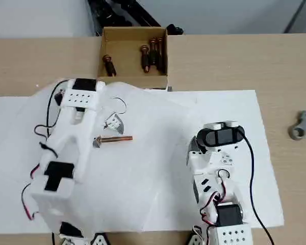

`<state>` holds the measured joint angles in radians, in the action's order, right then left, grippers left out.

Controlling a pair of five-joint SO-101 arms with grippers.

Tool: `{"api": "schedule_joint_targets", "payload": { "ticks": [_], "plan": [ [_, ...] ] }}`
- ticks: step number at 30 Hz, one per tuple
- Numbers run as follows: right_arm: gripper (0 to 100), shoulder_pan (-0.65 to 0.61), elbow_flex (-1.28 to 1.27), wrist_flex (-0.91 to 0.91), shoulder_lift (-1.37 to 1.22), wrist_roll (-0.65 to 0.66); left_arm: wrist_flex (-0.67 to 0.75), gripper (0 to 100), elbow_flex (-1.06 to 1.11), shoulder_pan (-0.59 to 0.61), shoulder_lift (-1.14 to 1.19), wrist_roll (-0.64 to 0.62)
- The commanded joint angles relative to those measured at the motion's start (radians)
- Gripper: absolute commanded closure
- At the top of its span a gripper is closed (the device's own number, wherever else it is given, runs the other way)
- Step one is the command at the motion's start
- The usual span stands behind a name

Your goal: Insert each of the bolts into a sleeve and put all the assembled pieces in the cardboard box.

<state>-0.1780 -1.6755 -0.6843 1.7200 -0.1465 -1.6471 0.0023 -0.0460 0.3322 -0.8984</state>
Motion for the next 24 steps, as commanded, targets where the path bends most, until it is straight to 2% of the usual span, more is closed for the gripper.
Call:
{"api": "schedule_joint_targets", "payload": {
  "ticks": [1, 8, 12, 15, 17, 24],
  "plan": [
    [99.5, -0.007, -0.014, -0.002, -0.005, 0.002, 0.028, 73, -0.048, -0.012, 0.095, -0.029],
    [99.5, -0.004, -0.014, -0.002, -0.005, 0.002, -0.009, 75, -0.196, 0.011, 0.304, -0.028],
    [99.5, -0.004, -0.014, -0.002, -0.005, 0.002, -0.057, 88, -0.251, 0.043, 0.339, -0.006],
    [99.5, -0.004, -0.014, -0.002, -0.005, 0.002, -0.069, 100, -0.282, 0.063, 0.334, 0.117],
    [99.5, -0.004, -0.014, -0.002, -0.005, 0.002, -0.107, 99, -0.303, 0.063, 0.334, 0.130],
    [99.5, -0.004, -0.014, -0.002, -0.005, 0.002, -0.106, 100, -0.312, 0.060, 0.333, 0.164]
  ]
}}
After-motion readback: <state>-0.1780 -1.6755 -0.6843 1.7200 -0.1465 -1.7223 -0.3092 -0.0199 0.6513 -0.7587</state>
